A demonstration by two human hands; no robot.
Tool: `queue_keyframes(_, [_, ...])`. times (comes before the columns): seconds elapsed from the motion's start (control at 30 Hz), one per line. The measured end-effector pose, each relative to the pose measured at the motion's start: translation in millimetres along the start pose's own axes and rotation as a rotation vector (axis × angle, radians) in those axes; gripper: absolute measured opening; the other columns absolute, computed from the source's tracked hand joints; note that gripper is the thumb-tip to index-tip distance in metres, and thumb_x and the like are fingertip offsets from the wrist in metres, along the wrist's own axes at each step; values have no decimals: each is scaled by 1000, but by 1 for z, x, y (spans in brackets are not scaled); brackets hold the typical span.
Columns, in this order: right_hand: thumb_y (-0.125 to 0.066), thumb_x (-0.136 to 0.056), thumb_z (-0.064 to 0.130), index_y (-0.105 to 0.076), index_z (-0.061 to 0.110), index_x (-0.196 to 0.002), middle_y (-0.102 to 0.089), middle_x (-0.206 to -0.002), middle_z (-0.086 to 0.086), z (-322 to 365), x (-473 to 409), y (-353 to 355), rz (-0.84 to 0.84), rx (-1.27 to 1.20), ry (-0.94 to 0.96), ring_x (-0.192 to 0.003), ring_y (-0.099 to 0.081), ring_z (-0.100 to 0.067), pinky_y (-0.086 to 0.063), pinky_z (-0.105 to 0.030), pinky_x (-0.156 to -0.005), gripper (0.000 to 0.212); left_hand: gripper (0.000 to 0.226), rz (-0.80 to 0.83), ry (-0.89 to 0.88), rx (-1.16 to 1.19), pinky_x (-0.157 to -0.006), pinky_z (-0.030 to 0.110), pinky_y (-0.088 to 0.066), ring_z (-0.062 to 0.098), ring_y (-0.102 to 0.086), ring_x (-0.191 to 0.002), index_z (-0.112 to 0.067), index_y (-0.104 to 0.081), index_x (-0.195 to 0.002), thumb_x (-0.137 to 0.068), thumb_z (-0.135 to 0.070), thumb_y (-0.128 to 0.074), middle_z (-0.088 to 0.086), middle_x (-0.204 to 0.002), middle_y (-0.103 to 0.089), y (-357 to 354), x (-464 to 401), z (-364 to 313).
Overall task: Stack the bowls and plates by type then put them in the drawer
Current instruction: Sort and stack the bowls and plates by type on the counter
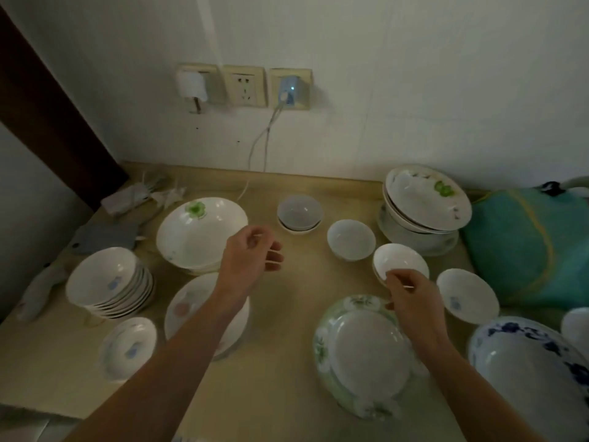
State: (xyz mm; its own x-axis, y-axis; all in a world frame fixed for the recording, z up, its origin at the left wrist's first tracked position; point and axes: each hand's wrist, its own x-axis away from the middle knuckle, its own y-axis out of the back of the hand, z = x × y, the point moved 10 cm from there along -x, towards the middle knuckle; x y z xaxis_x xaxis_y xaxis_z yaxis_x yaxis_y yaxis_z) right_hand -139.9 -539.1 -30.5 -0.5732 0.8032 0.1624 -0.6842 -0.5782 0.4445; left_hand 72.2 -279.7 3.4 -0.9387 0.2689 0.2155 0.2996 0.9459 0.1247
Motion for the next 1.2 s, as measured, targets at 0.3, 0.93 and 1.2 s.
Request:
queue_keyframes(0.3, [-60, -101, 21, -66, 18, -117, -68, -106, -2, -47, -43, 50, -30, 134, -118, -95, -63, -19, -51, -33, -80, 17, 52, -30, 424, 41, -57, 34, -63, 25, -70, -74, -3, -39, -146, -102, -29, -54, 12, -117, -49, -82, -81, 75])
queue_keyframes(0.93, [-65, -96, 17, -49, 16, -136, -60, -126, -9, -76, -46, 35, -69, 98, -327, -104, -63, -23, -58, -43, -89, 44, 50, -107, 460, 261, -78, 44, -59, 38, -64, -107, -5, -41, -146, -99, 10, -40, 22, -142, -49, -95, -122, 97])
queue_keyframes(1.2, [-61, -98, 17, -54, 33, -118, -54, -121, 11, 3, -37, 11, -72, 62, 50, -99, -58, -10, -43, -10, -67, 27, 54, 26, 460, 318, -67, 41, -65, 45, -65, -107, 1, -38, -147, -94, 13, -38, 21, -143, -43, -77, -84, 88])
